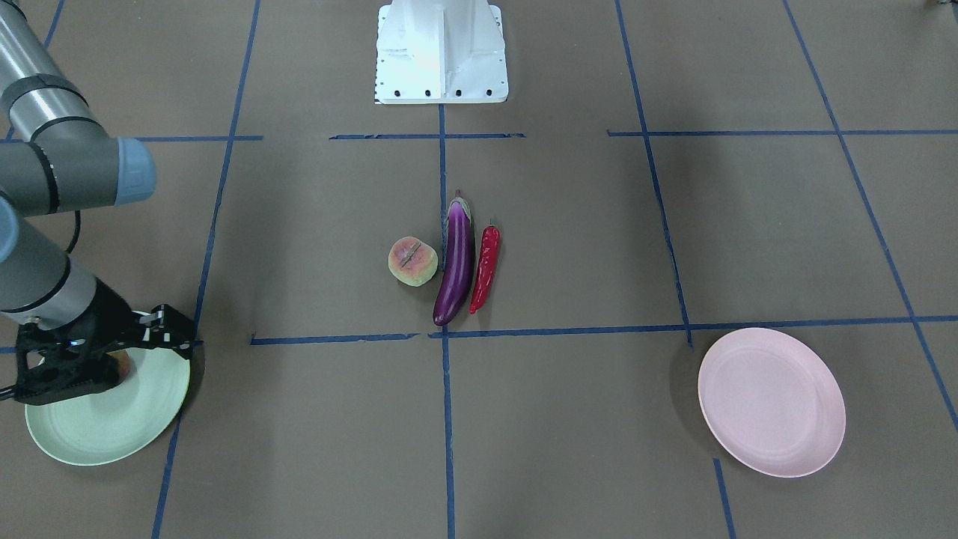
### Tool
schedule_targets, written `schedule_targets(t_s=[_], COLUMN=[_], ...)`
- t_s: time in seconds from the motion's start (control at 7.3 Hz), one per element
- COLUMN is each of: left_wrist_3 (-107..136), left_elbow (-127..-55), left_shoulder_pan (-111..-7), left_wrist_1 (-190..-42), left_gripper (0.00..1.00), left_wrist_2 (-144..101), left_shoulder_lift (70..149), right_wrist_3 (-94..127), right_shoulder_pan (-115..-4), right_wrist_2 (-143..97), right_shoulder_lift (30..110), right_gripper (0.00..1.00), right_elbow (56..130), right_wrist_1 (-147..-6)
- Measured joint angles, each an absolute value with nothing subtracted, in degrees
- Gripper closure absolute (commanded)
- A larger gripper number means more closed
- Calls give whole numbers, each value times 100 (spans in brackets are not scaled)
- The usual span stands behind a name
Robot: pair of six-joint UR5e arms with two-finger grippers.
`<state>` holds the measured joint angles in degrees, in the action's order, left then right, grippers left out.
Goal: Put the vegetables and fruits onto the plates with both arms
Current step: 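Open the right gripper and lift it off the plate, then lower the right gripper onto the pale peach and close it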
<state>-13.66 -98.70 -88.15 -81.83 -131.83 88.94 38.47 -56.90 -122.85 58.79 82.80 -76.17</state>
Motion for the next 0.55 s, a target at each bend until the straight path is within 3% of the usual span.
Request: schedule_targets(t_s=[0.55], left_wrist_3=[-1367], left_elbow=[-9812], left_shoulder_pan=[-8815], left_wrist_1=[-8183], left_gripper=[0], left_wrist_2=[-13184], left_shoulder_lift=[8886], right_wrist_3=[6236], right_shoulder_pan=[-3932], right_wrist_2=[-10893], right_shoulder_lift=[4475], right_gripper=[0], right_elbow=[8335], right_wrist_1=[-8351])
